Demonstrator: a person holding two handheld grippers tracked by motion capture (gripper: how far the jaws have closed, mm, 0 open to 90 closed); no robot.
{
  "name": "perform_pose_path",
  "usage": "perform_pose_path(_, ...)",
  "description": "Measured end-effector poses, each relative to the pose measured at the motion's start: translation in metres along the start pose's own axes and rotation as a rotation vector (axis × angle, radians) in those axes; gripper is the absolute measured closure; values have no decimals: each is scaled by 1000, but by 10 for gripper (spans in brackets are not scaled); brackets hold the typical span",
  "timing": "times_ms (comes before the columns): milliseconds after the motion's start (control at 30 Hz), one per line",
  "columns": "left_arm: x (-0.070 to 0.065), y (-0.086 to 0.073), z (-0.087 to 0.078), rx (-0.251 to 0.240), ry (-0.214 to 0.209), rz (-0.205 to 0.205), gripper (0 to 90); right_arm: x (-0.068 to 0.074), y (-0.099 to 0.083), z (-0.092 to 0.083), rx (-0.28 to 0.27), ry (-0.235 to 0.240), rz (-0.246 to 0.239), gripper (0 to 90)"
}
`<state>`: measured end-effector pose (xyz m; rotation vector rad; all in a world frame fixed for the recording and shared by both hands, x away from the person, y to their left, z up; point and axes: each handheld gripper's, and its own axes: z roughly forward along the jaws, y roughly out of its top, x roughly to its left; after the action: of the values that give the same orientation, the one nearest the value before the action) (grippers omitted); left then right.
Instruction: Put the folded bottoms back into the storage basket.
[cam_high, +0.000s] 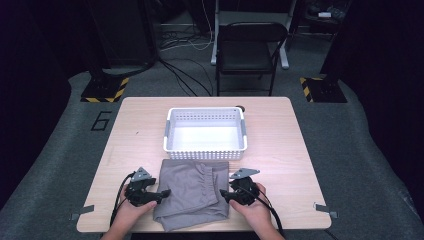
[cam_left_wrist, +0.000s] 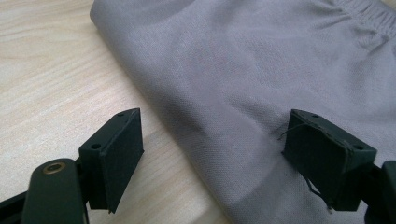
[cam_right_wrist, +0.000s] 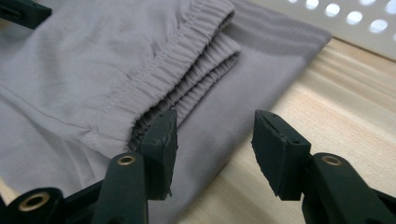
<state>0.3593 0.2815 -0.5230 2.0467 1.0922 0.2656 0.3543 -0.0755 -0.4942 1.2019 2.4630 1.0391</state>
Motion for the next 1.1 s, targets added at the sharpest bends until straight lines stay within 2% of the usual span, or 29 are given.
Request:
perform_pose_path(33, 0, 0, 0, 0, -1, 1, 193, -1, 0, 1, 5, -3, -1, 497)
perform_pose_path(67, 1, 0, 0, 4, -2, 11, 194, 0, -1, 4, 12, -5, 22, 482)
perform_pose_path(100, 1, 0, 0, 3, -3, 10, 194, -2, -1, 7, 9, -17, 11, 465)
perform_pose_path(167, 1, 0, 0, 3, -1, 11, 194, -2, -1, 13, 11, -32, 28, 443)
perform_pose_path(400, 1, -1, 0, 0, 0, 13, 195, 0, 1, 25, 19, -59, 37, 391)
perform_pose_path(433, 1, -1, 0, -2, -1, 10, 195, -2, 1, 26, 20, -64, 11, 381)
perform_pose_path(667, 0, -1, 0, -3, 2, 7, 198, 0, 1, 29, 21, -89, -2, 330)
perform_pose_path(700, 1, -1, 0, -3, 3, 6, 200, 2, 0, 29, 23, -97, 14, 313)
perform_pose_path(733, 0, 0, 0, -5, 4, 1, 201, 1, 0, 30, 18, -101, -5, 295)
perform_pose_path(833, -1, 0, 0, -3, 7, -5, 204, 2, 0, 30, 19, -115, 0, 260)
perform_pose_path(867, -1, 0, 0, -8, 12, -9, 209, 2, 0, 29, 23, -114, -15, 254)
perform_pose_path(933, -1, 0, -1, -3, 8, -15, 235, 3, -1, 29, 28, -120, -4, 253)
perform_pose_path(967, -1, 0, 0, -4, 6, -15, 240, 2, 0, 29, 24, -123, -25, 258)
perform_pose_path(1000, -1, 1, -1, 8, -1, -14, 246, 3, -1, 29, 24, -119, -8, 270)
perform_pose_path(1067, -2, 1, -1, 7, 1, -16, 254, 4, -1, 29, 27, -105, 7, 314)
perform_pose_path(1100, -2, 1, -1, 7, 0, -16, 256, 4, -1, 28, 25, -94, -5, 347)
